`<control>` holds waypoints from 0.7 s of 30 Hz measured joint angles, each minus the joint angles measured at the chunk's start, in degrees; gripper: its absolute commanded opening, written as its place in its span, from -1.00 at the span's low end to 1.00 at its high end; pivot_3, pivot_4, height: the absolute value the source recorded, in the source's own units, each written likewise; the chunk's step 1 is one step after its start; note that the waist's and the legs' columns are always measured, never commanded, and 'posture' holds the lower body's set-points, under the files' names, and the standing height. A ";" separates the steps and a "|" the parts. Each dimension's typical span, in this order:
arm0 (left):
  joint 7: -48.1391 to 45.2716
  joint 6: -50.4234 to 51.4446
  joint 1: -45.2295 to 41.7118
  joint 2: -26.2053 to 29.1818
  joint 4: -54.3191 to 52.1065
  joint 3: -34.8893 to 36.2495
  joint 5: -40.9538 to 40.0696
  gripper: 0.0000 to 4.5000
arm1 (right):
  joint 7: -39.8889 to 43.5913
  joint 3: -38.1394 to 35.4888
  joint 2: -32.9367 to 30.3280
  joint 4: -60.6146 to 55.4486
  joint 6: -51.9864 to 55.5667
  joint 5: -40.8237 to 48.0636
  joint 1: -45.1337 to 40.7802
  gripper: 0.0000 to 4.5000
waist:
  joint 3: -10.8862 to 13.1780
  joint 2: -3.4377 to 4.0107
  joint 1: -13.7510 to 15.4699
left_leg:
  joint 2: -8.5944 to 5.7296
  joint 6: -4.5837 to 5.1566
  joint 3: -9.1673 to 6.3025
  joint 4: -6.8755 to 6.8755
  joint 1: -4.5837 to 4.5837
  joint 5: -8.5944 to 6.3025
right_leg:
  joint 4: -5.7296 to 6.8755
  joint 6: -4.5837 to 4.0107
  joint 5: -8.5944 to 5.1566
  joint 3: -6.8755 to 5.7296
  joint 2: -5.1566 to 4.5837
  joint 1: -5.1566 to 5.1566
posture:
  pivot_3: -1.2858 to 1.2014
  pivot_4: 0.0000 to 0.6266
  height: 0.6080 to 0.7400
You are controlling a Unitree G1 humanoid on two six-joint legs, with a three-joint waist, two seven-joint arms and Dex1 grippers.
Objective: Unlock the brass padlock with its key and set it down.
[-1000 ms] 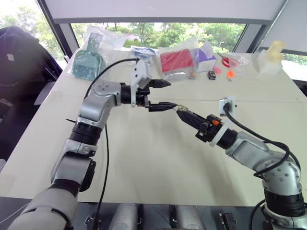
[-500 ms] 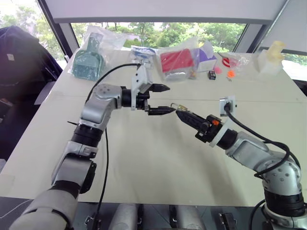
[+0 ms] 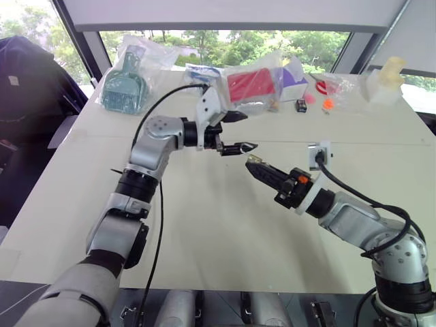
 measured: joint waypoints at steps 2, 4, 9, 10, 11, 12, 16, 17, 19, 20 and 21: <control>-0.24 0.59 0.30 1.16 -0.67 0.10 -0.05 0.97 | -0.90 -0.11 0.33 0.31 -0.21 0.10 0.05 -0.98 | 0.00 0.00 -0.02 | 0.00 0.00 0.00 0.00 0.00 0.00 | 0.01 0.00 0.00 0.00 0.00 0.00 | 0.03 -0.52 1.00; -1.28 2.31 1.68 3.32 -2.50 0.22 -0.10 0.97 | -2.59 -0.91 0.76 1.94 -0.57 1.10 0.16 -0.98 | -0.01 0.01 -0.23 | 0.00 0.00 0.00 0.00 0.01 0.00 | 0.02 0.00 0.00 0.00 0.01 0.00 | 0.03 -0.52 1.00; -4.58 12.06 12.25 11.02 -12.66 0.08 -1.66 0.97 | -8.68 -2.62 -0.20 12.84 2.27 5.39 0.89 -0.98 | -0.01 0.02 -1.17 | 0.01 -0.03 -0.01 -0.03 0.03 0.02 | 0.04 -0.17 -0.09 0.01 -0.01 0.00 | 0.03 -0.52 1.00; -5.05 14.69 14.51 12.17 -15.31 -0.02 -2.52 0.97 | -10.15 -2.59 -0.27 15.69 3.38 7.15 0.96 -0.98 | 0.00 0.04 -1.26 | 0.01 -0.03 -0.01 -0.03 0.02 0.02 | 0.04 -0.18 -0.09 0.01 -0.02 0.00 | 0.03 -0.52 1.00; -5.23 17.27 16.39 13.22 -18.07 -0.31 -3.13 0.97 | -11.42 -2.49 -0.28 18.39 4.54 9.10 0.85 -0.98 | 0.01 0.04 -1.29 | 0.01 -0.04 -0.01 -0.03 0.01 0.02 | 0.04 -0.19 -0.10 0.01 -0.03 0.00 | 0.03 -0.52 1.00; -5.45 19.70 17.89 14.09 -20.77 -0.53 -4.04 0.97 | -12.31 -2.34 -0.35 20.57 5.67 10.98 0.64 -0.98 | 0.01 0.05 -1.26 | 0.01 -0.04 -0.01 -0.03 0.01 0.02 | 0.03 -0.20 -0.10 0.01 -0.04 0.00 | 0.03 -0.52 1.00; -6.09 27.46 21.80 16.85 -30.17 -0.93 -7.81 0.97 | -13.90 -2.08 -0.96 26.82 9.66 17.08 -1.21 -0.98 | 0.01 0.07 -1.35 | 0.01 -0.06 -0.01 -0.03 0.02 0.03 | 0.03 -0.24 -0.11 0.01 -0.04 0.01 | 0.03 -0.52 1.00; -5.99 28.75 22.54 17.11 -31.76 -0.99 -8.51 0.99 | -14.08 -1.87 -1.54 28.28 10.67 17.47 -1.83 -0.77 | 0.00 0.09 -1.35 | 0.01 -0.06 -0.01 -0.03 0.03 0.03 | 0.03 -0.24 -0.11 0.02 -0.04 0.01 | 0.03 -0.52 1.00; -5.01 30.76 24.06 17.22 -34.06 -0.99 -9.87 1.00 | -14.59 -1.39 -2.95 31.45 12.85 17.23 -2.97 -0.39 | 0.00 0.10 -1.34 | 0.01 -0.06 -0.01 -0.03 0.03 0.03 | 0.02 -0.25 -0.11 0.02 -0.04 0.01 | 0.03 -0.52 1.00; -4.54 31.61 24.51 17.18 -34.48 -1.00 -10.31 1.00 | -14.66 -0.87 -3.82 32.61 13.94 16.70 -3.41 -0.16 | 0.00 0.10 -1.32 | 0.01 -0.06 -0.01 -0.03 0.03 0.02 | 0.02 -0.26 -0.11 0.02 -0.05 0.01 | 0.03 -0.52 1.00; -3.91 32.17 24.85 17.18 -34.78 -1.00 -10.43 1.00 | -14.50 -0.45 -4.58 33.43 15.19 15.65 -3.83 0.07 | 0.00 0.10 -1.33 | 0.01 -0.06 -0.01 -0.03 0.03 0.03 | 0.02 -0.26 -0.11 0.02 -0.05 0.00 | 0.03 -0.52 1.00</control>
